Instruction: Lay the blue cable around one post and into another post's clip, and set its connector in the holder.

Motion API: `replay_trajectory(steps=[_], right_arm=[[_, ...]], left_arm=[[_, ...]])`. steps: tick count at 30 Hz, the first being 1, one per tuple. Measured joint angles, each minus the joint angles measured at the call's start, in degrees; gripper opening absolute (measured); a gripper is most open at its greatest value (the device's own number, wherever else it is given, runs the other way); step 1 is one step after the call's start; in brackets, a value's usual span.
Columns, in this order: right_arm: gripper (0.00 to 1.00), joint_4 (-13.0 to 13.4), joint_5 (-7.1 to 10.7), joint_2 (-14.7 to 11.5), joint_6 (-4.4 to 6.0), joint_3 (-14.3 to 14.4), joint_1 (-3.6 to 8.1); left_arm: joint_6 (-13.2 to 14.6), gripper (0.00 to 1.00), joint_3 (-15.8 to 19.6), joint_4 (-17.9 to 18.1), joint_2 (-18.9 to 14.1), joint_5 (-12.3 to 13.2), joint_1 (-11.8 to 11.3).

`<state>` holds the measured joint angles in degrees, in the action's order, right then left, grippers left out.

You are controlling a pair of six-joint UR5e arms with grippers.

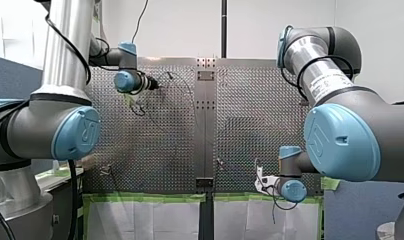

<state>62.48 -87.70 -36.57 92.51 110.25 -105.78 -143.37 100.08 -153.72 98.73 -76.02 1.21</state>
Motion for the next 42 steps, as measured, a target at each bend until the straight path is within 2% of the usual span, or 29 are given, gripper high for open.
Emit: replay_trajectory(steps=[14, 17, 23, 33, 38, 42], right_arm=[[0.0, -0.1, 0.06, 0.0, -0.08, 0.0, -0.22], [0.0, -0.1, 0.06, 0.0, -0.07, 0.0, -0.27], [0.0, -0.1, 0.06, 0.0, -0.04, 0.0, -0.35], [0.0, -0.2, 0.06, 0.0, -0.03, 0.0, -0.43], [0.0, -0.2, 0.06, 0.0, -0.01, 0.0, -0.42], [0.0, -0.2, 0.0, 0.0, 0.1, 0.0, -0.43]], left_arm=[[-6.9, 1.0, 0.0, -6.3, -1.2, -2.9, 0.9], [-6.6, 1.0, 0.0, -7.6, -1.7, -3.6, 1.0], [-3.9, 1.0, 0.0, -10.5, -3.7, -5.8, 1.4], [-0.8, 1.0, 0.1, -13.1, -4.8, -5.8, 2.7], [-0.3, 1.0, 0.7, -14.2, -6.4, -6.4, 3.1], [-1.4, 1.0, 2.8, -13.0, -8.6, -6.7, 2.8]])
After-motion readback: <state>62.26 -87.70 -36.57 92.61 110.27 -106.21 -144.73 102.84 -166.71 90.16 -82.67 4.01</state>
